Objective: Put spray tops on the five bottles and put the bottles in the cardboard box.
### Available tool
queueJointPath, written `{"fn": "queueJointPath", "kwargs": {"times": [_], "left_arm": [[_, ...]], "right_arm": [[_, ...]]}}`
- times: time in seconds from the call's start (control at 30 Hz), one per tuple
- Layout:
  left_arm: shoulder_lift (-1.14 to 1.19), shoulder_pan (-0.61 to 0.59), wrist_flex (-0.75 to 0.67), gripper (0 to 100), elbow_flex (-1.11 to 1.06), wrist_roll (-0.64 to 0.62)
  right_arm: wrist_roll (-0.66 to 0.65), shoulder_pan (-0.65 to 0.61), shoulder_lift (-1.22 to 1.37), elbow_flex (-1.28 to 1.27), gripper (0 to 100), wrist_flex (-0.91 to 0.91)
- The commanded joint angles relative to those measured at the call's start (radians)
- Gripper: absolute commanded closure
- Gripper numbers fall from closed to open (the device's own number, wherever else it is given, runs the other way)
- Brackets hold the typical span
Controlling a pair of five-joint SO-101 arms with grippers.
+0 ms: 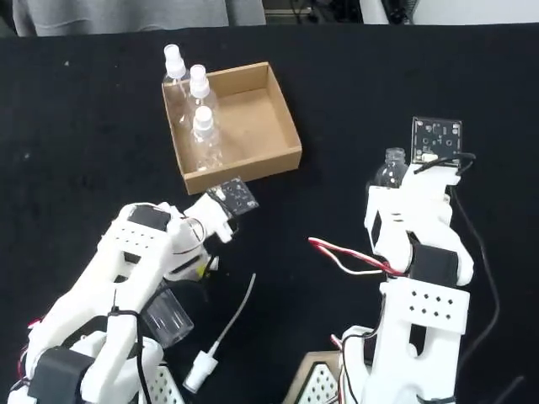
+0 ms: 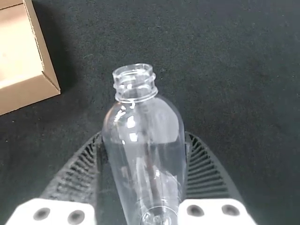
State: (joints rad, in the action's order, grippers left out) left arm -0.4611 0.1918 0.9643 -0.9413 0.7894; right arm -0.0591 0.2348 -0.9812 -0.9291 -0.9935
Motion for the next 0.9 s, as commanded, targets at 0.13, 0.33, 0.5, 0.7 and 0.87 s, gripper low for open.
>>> {"fn": "queueJointPath", "kwargs": {"times": [0.13, 0.33, 0.5, 0.7, 0.87], "left_arm": [[-0.003, -0.007, 0.008, 78, 0.058, 0.114], [0.074, 0.028, 0.132, 77, 0.165, 0.123], [0.222, 0.053, 0.18, 77, 0.278, 0.123], [0.348, 0.067, 0.175, 78, 0.343, 0.126], [0.4, 0.079, 0.172, 78, 0.349, 0.176]], "right_arm": [[-0.009, 0.012, -0.027, 0.013, 93.2, 0.029], [-0.009, 0.012, -0.027, 0.013, 93.2, 0.029], [-0.009, 0.012, -0.027, 0.013, 93.2, 0.029], [-0.009, 0.012, -0.027, 0.013, 93.2, 0.029], [-0.009, 0.012, -0.027, 0.013, 93.2, 0.029]]}}
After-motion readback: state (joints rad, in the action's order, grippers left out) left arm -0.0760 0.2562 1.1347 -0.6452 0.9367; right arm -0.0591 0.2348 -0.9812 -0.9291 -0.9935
